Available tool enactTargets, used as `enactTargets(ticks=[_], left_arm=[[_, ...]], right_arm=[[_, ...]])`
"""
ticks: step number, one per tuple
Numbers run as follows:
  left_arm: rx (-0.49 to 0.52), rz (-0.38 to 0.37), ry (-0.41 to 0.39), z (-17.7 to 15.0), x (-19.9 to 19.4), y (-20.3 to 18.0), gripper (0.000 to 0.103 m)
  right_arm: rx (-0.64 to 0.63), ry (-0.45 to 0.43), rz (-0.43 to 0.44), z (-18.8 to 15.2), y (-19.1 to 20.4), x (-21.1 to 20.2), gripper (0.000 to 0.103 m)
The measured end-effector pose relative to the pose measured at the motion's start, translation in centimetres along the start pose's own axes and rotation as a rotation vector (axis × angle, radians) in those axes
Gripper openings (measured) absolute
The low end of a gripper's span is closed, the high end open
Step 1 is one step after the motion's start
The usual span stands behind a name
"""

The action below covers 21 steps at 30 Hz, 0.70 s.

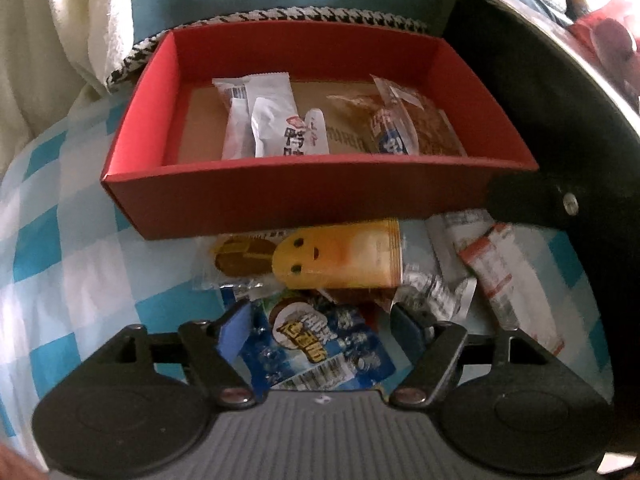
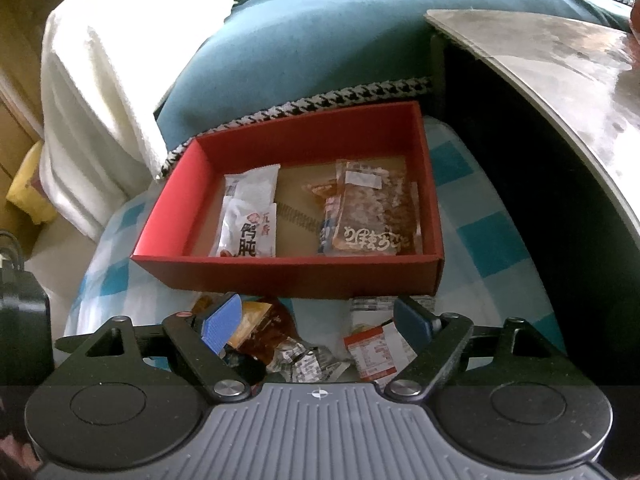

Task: Organize snacks
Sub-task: 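Grasp the blue coconut-print packet with the left tool while the right tool grasps the yellow duck-face bar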

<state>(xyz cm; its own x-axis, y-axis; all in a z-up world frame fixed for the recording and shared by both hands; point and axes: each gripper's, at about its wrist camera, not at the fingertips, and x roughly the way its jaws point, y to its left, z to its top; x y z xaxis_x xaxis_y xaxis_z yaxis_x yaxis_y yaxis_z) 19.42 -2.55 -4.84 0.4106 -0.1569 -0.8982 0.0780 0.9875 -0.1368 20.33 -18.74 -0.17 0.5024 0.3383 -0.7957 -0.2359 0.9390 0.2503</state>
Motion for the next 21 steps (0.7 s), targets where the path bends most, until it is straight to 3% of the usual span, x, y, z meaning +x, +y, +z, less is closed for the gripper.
enactTargets(ticks=[3, 10, 13, 18, 21], left_arm=[[0.002, 0.04, 0.038, -0.9, -0.2, 0.8, 0.068], [-0.119, 0.011, 0.096, -2.4, -1.4, 4.4, 0.062], [-0.108, 0.005, 0.092, -2.7, -1.8, 4.5, 0.062], [-0.061, 0.061, 0.093, -2.4, -0.8, 3.4, 0.076], [-0.077, 0.062, 0.087, -2.7, -1.1, 3.8, 0.072]], right_arm=[[-0.01, 0.003, 0.008, 0.0, 0.3, 0.1, 0.088], [-0.058, 0.019, 0.033, -0.3, 1.6, 0.2, 0.088], [-0.078, 0.041, 0.039, -0.7, 2.1, 0.4, 0.088], [-0.073, 0.078, 0.032, -1.3, 2.0, 1.1, 0.088], [-0.068, 0.085, 0.027, -1.4, 2.0, 1.3, 0.088]])
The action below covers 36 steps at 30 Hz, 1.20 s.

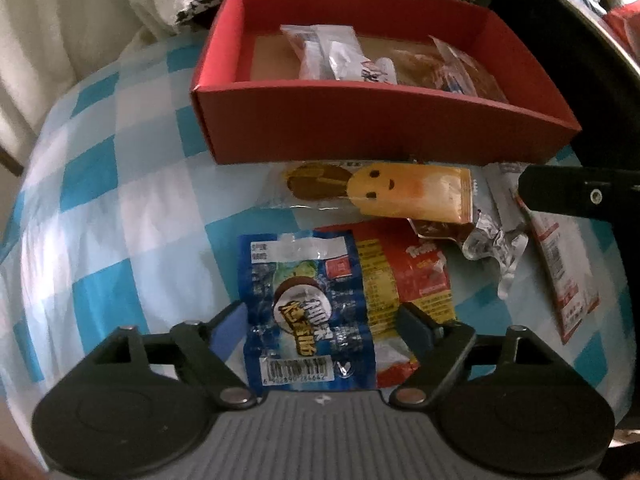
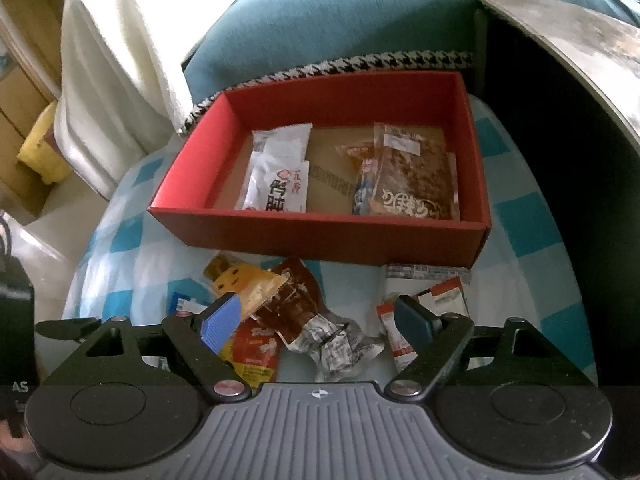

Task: Organize snacks
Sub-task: 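Grasp the blue coconut-print packet with the left tool while the right tool grasps the yellow duck-face bar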

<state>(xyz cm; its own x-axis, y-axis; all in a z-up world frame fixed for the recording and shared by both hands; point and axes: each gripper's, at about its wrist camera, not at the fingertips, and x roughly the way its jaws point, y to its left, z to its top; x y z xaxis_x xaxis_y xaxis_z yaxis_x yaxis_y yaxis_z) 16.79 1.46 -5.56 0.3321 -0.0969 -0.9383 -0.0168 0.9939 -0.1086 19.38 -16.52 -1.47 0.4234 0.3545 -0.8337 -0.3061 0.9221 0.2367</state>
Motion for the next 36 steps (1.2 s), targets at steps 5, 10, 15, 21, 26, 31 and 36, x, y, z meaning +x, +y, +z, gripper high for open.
enactTargets(ticks=[5, 10, 15, 21, 26, 31, 36], left_arm=[[-0.071, -0.063, -0.007, -0.4, -0.8, 2.3, 0.05], [-0.072, -0.082, -0.023, -1.0, -2.3, 3.4, 0.042], [-0.088, -0.118, -0.022, -1.3, -3.0, 4.7, 0.037], [-0.089, -0.145, 0.007, -1.5, -2.9, 5.7, 0.045], [-0.036, -0.11, 0.035, -2.0, -2.3, 5.7, 0.05], [0.018, -0.079, 0.042, -2.3, -2.2, 5.0, 0.052], [0.036, -0.05, 0.047, -2.5, -1.6, 4.8, 0.063]], right_arm=[[-0.026, 0.008, 0.012, 0.4, 1.0, 0.5, 0.088], [-0.096, 0.03, 0.026, 1.0, 2.9, 2.1, 0.088], [-0.171, 0.067, 0.052, 2.2, 4.7, 5.0, 0.088], [-0.217, 0.146, 0.117, 2.5, 6.4, 8.5, 0.089], [-0.201, 0.272, 0.242, 0.9, 6.8, 7.2, 0.089], [-0.272, 0.17, 0.162, 0.9, 7.9, 5.0, 0.092], [-0.3, 0.184, 0.093, 1.7, 9.4, 8.4, 0.091]])
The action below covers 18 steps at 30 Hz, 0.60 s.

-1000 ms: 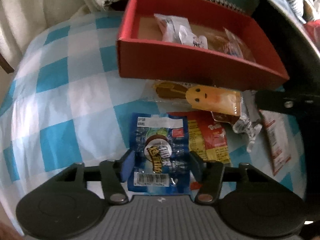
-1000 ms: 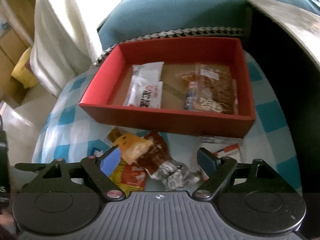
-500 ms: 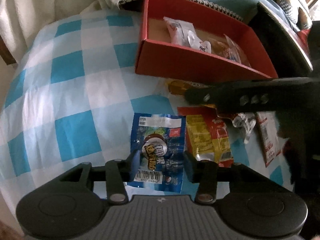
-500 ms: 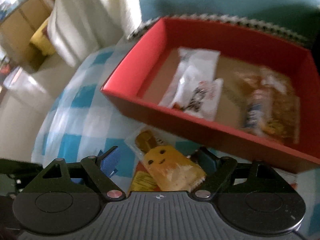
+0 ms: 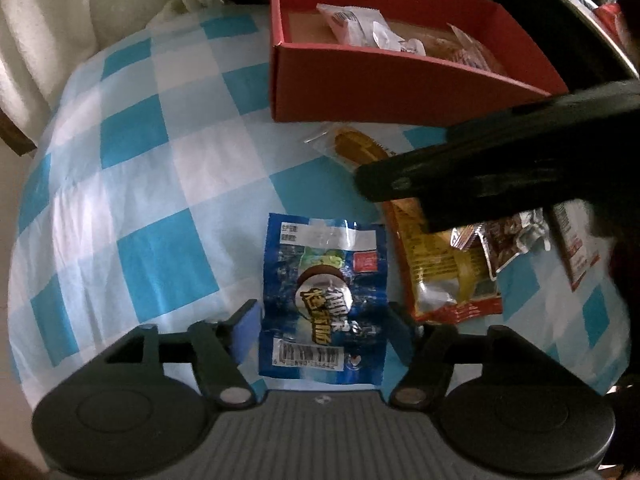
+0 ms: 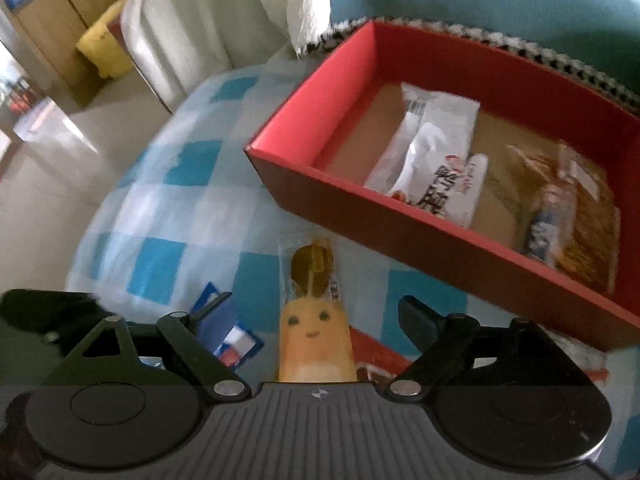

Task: Organize snacks
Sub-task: 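Grasp the blue coconut-print packet with the left tool while the right tool grasps the yellow duck-face bar, then lift the blue packet with the left tool while the right tool lifts the yellow bar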

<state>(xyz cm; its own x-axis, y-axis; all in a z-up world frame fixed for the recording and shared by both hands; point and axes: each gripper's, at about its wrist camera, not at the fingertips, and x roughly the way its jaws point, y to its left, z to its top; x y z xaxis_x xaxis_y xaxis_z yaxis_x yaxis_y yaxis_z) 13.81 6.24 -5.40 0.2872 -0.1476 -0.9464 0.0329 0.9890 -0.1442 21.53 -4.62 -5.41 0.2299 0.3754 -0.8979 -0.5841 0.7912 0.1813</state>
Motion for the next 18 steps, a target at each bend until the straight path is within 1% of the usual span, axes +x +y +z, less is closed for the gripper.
enactTargets(ticks=[2, 3, 5, 6, 8, 9, 11, 13, 14, 18], left_arm=[[-0.001, -0.01, -0.004, 0.0, 0.1, 0.0, 0.067], [-0.005, -0.013, -0.005, 0.0, 0.1, 0.1, 0.068], [-0.012, -0.017, -0.007, 0.1, 0.1, 0.0, 0.07], [-0.01, -0.013, -0.009, 0.1, 0.1, -0.1, 0.07], [0.011, -0.002, -0.009, 0.1, 0.2, -0.4, 0.07], [0.026, 0.004, -0.009, 0.0, 0.2, -0.6, 0.07], [0.056, 0.02, -0.008, -0.1, 0.4, -1.1, 0.07], [0.079, 0.046, -0.009, -0.2, 0.5, -1.6, 0.071], [0.093, 0.06, -0.011, -0.2, 0.6, -1.9, 0.071], [0.156, 0.113, -0.021, -0.5, 1.1, -2.9, 0.073]], right_arm=[[-0.003, 0.034, -0.024, 0.0, -0.1, 1.6, 0.088], [0.004, 0.047, -0.027, -0.1, -0.3, 2.1, 0.089], [-0.006, 0.022, -0.041, -0.2, -0.1, 1.8, 0.087], [-0.004, 0.014, -0.037, -0.1, -0.1, 1.5, 0.08], [0.011, 0.004, -0.019, -0.1, -0.4, 1.2, 0.07], [0.0, 0.003, -0.03, -0.2, -0.4, 1.1, 0.065], [-0.046, 0.005, -0.066, -0.4, 0.0, 1.0, 0.062], [-0.067, 0.004, -0.084, -0.5, 0.2, 0.9, 0.057], [-0.065, 0.006, -0.082, -0.5, 0.2, 0.8, 0.053], [-0.036, 0.003, -0.067, -0.3, -0.3, 0.4, 0.051]])
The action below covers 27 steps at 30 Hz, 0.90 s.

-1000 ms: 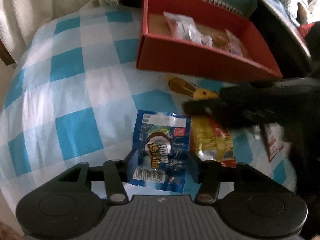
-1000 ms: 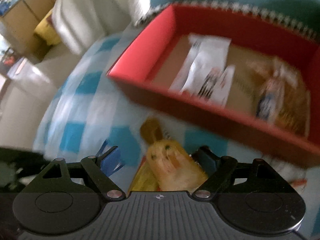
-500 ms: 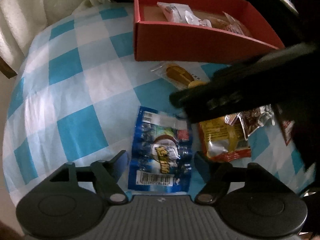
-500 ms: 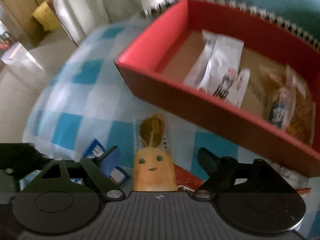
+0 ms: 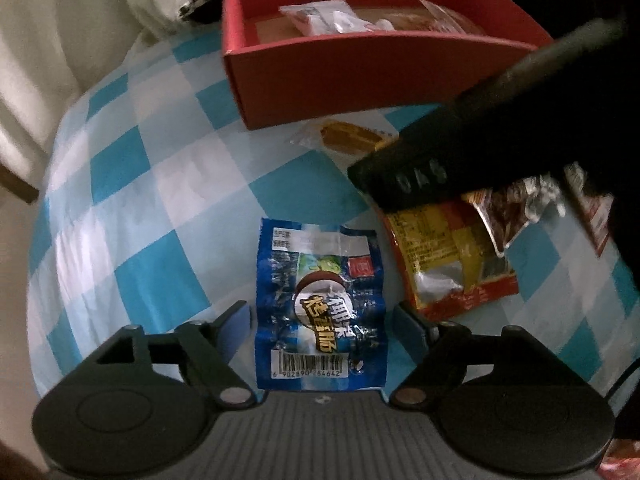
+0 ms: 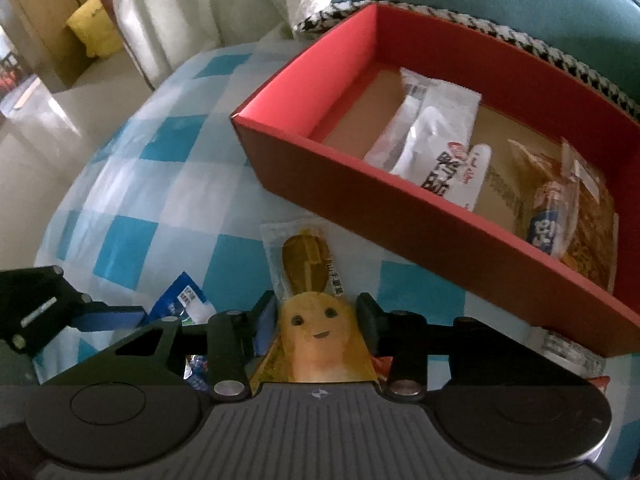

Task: Organize snacks
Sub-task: 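Lift the blue packet with the left tool while the right tool lifts the yellow bar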

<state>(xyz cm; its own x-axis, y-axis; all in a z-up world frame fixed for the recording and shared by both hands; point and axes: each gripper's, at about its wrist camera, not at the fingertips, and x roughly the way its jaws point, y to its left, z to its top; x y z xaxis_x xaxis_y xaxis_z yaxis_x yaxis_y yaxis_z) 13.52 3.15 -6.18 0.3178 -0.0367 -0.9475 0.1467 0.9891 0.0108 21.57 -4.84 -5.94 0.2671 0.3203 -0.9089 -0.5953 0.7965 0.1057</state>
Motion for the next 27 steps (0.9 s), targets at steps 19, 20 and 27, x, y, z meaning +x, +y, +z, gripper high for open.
enactTargets(ticks=[19, 20, 27], left_arm=[[-0.089, 0.009, -0.079, 1.1, -2.1, 2.2, 0.062], [-0.098, 0.01, -0.073, 1.1, -2.0, 2.5, 0.062], [-0.136, 0.003, -0.05, 1.0, -1.4, 3.7, 0.062]], right_arm=[[0.086, -0.033, 0.041, -0.1, -1.7, -1.8, 0.049], [0.089, -0.024, 0.042, -0.3, -1.7, -1.7, 0.049], [0.053, 0.043, 0.039, -1.3, -0.9, -0.6, 0.058]])
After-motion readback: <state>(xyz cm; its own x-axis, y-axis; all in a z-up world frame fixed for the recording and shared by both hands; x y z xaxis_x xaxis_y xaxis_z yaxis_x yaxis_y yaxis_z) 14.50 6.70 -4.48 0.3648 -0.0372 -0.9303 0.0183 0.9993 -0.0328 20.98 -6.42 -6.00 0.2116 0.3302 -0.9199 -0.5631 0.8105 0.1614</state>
